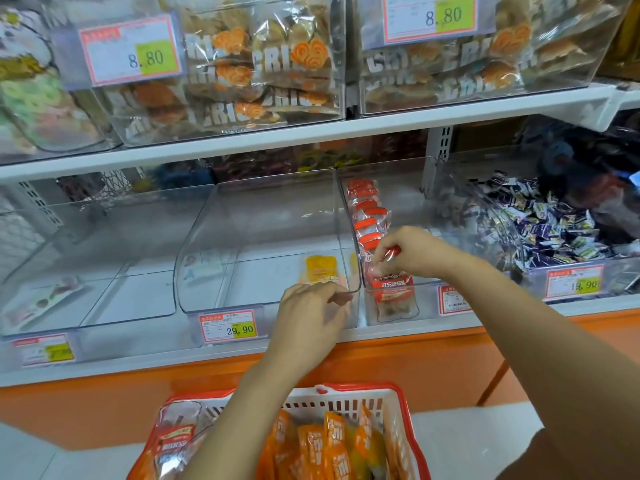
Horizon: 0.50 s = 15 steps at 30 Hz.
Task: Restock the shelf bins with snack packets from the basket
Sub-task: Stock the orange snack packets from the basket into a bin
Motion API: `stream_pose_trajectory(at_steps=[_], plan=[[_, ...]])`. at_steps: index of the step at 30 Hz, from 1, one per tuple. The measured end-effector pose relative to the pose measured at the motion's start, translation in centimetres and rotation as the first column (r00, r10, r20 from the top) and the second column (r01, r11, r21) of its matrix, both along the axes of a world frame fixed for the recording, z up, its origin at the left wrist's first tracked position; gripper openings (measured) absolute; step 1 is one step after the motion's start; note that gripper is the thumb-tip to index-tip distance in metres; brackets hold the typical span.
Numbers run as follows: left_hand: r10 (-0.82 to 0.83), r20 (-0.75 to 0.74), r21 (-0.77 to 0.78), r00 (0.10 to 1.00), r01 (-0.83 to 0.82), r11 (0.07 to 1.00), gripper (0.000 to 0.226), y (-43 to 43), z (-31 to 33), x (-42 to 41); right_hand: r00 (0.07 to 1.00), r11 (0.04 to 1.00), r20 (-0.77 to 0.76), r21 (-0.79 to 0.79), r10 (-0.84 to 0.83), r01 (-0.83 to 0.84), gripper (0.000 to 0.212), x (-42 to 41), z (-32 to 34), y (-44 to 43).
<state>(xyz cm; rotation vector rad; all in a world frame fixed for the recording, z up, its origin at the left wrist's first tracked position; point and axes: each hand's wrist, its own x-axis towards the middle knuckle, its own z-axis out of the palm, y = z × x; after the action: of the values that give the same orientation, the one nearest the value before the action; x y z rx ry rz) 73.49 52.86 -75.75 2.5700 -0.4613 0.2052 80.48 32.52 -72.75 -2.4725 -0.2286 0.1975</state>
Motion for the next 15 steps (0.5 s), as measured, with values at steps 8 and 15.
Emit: stream_pose_trajectory(at_steps=[8, 15], plan=[[-0.022, -0.021, -0.121, 1.000, 0.019, 0.992, 0.028, 0.2, -0.1, -0.1, 0.987, 0.987, 0.017, -0.029, -0.159, 0.159, 0.046, 0.6, -0.8, 1.4], [0.081, 0.180, -0.393, 0.980, -0.004, 0.919, 0.027, 5.0, -1.5, -4.5, 0.853, 0.899, 0.449, -0.205, -0.265, 0.387, 0.029, -1.6, 0.5, 4.7]])
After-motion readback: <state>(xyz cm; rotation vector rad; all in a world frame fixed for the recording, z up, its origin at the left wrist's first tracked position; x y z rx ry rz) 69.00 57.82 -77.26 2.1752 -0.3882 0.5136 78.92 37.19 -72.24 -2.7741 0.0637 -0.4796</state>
